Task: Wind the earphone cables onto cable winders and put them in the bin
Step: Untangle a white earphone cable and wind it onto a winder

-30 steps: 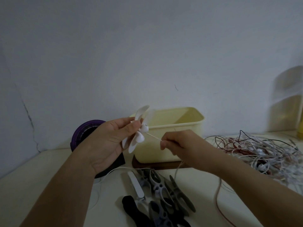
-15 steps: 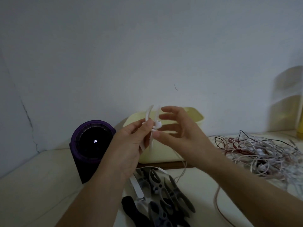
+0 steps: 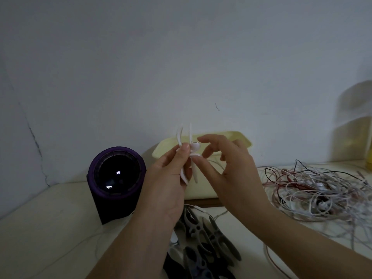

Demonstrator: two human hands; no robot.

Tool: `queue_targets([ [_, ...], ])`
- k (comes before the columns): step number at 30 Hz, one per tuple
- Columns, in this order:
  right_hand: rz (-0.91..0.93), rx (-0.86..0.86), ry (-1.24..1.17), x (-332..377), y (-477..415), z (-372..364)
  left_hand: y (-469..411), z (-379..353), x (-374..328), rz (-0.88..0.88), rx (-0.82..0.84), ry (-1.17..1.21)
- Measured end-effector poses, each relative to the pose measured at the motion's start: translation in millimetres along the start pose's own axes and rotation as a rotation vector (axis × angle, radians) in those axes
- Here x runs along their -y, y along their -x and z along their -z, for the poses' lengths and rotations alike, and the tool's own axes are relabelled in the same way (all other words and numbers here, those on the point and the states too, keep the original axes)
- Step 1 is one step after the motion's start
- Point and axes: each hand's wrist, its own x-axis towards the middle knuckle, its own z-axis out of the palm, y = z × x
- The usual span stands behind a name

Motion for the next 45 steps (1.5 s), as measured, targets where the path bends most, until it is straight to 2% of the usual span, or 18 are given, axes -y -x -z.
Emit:
queue_targets([
  [3,-0.135,0.123,-0.265,2.0,-4.6,4.3,0.4,0.1,-0.1,0.006,0.017,0.017],
  [9,-0.196,0.121,-0.272,3.4,-10.6,9.4,0.7,0.2,1.5,0.03,0.025,0.04],
  [13,-0.311,0.174,-0.478,4.0,-11.3,9.8,2.1,-1.7,3.5,0.027,0.002,0.017],
  [17,-0.431,0.185,-0.577,2.2,-10.3,9.2,3.6,0.3,5.7,-0.041,-0.029,-0.127],
  [23,-0.505,0.22,-0.61,-1.8,-15.9,14.3,2.4,6.8,-2.0,-0.096,0.02,-0.302],
  [31,-0.463,0.277,-0.59,-5.9,-21.2,21.3,2.1,8.6,-11.7,-0.134,0.063,-0.441],
  [34,-0.464,0.447,-0.615,-12.4,-22.3,23.6,1.5,7.3,-11.0,-0.083,0.068,-0.354],
  [37,-0.572,0.683,-0.838,-13.2,-19.2,24.7,1.4,8.5,-12.6,-0.042,0.071,-0.279],
  [39,-0.583,0.722,-0.89,-13.9,-16.8,23.4,0.2,10.5,-15.7,-0.011,0.067,-0.237],
  [42,-0.513,0.627,-0.75,-19.6,-16.9,20.6,-1.6,12.0,-17.8,0.068,0.047,-0.187],
  [45,-0.29,0.537,-0.25,-19.6,-13.2,18.5,-0.6,10.9,-16.4,0.116,0.034,-0.165],
])
